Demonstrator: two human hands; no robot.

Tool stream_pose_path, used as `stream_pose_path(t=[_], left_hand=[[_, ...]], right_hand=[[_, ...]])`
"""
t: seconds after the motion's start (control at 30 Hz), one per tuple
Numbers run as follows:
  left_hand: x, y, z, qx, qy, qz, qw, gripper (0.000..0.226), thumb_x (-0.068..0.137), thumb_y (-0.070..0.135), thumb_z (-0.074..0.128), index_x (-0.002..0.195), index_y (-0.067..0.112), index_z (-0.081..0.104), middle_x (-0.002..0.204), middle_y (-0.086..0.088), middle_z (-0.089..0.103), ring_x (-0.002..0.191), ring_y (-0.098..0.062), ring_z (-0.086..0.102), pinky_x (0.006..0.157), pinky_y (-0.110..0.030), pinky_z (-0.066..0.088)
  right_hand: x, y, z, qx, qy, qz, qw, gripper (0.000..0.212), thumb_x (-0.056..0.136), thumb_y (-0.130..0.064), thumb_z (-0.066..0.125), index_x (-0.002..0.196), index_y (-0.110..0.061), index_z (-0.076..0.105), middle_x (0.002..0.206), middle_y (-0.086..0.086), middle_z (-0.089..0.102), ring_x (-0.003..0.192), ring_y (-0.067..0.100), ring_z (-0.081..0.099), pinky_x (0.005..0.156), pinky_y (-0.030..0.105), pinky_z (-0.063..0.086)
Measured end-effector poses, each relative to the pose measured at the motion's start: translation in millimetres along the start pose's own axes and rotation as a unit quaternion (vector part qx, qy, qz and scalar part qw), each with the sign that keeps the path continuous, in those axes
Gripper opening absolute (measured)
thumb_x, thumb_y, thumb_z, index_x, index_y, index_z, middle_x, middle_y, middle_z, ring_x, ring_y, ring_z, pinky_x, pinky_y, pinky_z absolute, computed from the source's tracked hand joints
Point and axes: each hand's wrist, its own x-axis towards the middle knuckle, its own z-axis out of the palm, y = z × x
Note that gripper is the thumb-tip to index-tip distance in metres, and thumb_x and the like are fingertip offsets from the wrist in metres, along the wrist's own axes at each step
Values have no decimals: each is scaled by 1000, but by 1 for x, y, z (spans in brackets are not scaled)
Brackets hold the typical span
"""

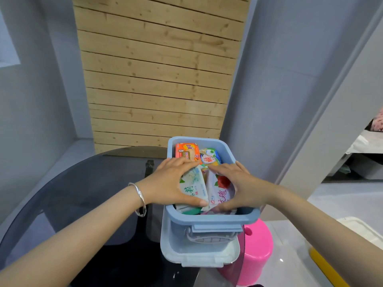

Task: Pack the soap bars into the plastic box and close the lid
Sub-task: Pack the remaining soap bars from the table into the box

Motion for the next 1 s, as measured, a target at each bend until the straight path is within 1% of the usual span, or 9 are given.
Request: stream_pose_path(t=[0.17, 0.3, 0.4, 0.47, 0.6, 0.67, 0.73, 0.83, 1.0], left_hand=[[4, 1, 1, 21, -30, -12, 999, 107, 57, 76, 62, 145, 39, 16, 142, 16, 23, 134, -11, 13, 111, -29, 8], [7, -2, 2, 30, -53, -12, 998, 109, 55, 79, 60, 145, 42, 12, 146, 21, 7, 134, -2, -1, 111, -30, -1], [6, -4, 4, 27, -46, -19, 998, 103, 56, 83, 54, 143, 46, 14, 153, 21, -6, 139, -4, -11, 114, -37, -5], [4, -5, 7, 9, -21, -26, 999, 95, 60, 82, 50, 142, 47, 19, 155, 19, -6, 142, -7, -10, 117, -40, -2], [-2, -6, 13, -185, 77, -60, 978, 91, 63, 71, 61, 140, 50, 18, 154, 23, 2, 142, -4, 1, 114, -36, 14], [-2, -3, 16, -304, 141, -86, 938, 95, 66, 50, 75, 137, 53, 12, 143, 19, 28, 134, -1, 31, 107, -29, 35], [2, -3, 19, -420, 154, -145, 883, 102, 65, 32, 81, 140, 43, 13, 113, 24, 50, 96, 13, 60, 73, -13, 53], [11, -7, 22, -580, 113, -202, 781, 65, 60, 29, 80, 119, 20, 54, 103, -5, 73, 77, -12, 73, 58, -25, 57], [19, -10, 26, -648, 109, -214, 723, 54, 61, 15, 78, 110, 23, 58, 89, -12, 75, 77, -27, 73, 57, -35, 58]], right_hand=[[6, 8, -17, 44, -8, -32, 998, 102, 63, -49, 81, 147, -32, 26, 139, -24, 38, 116, -15, 23, 114, 24, 13], [1, 11, -27, 159, -114, -14, 981, 91, 66, -45, 81, 140, -53, 27, 125, -48, 40, 116, -22, 38, 108, 12, 29], [-4, 9, -6, 55, -47, 4, 997, 87, 74, -65, 61, 147, -47, 16, 152, -29, 23, 142, -3, 13, 121, 37, -1], [-9, 5, 9, -42, 20, 12, 999, 87, 73, -79, 39, 148, -48, 8, 158, -24, 4, 146, 2, -11, 116, 40, -20], [-15, 7, 20, 138, 93, 21, 986, 62, 70, -81, 28, 130, -65, 33, 155, -30, -5, 143, -2, -18, 116, 34, -14], [-15, 6, 24, 330, 192, 47, 923, 56, 74, -67, 52, 129, -61, 42, 154, -31, 6, 141, -13, 8, 118, 25, 17], [-10, 7, 27, 557, 240, 108, 787, 80, 70, -45, 71, 140, -49, 34, 150, -19, 27, 117, -17, 48, 85, 15, 53], [-4, 10, 32, 765, 113, 118, 623, 77, 73, -20, 75, 141, -25, 41, 119, 12, 63, 90, 22, 69, 70, 39, 60], [0, 12, 34, 809, 74, 94, 576, 51, 73, -14, 65, 124, -18, 57, 102, 22, 67, 76, 31, 69, 65, 41, 59]])
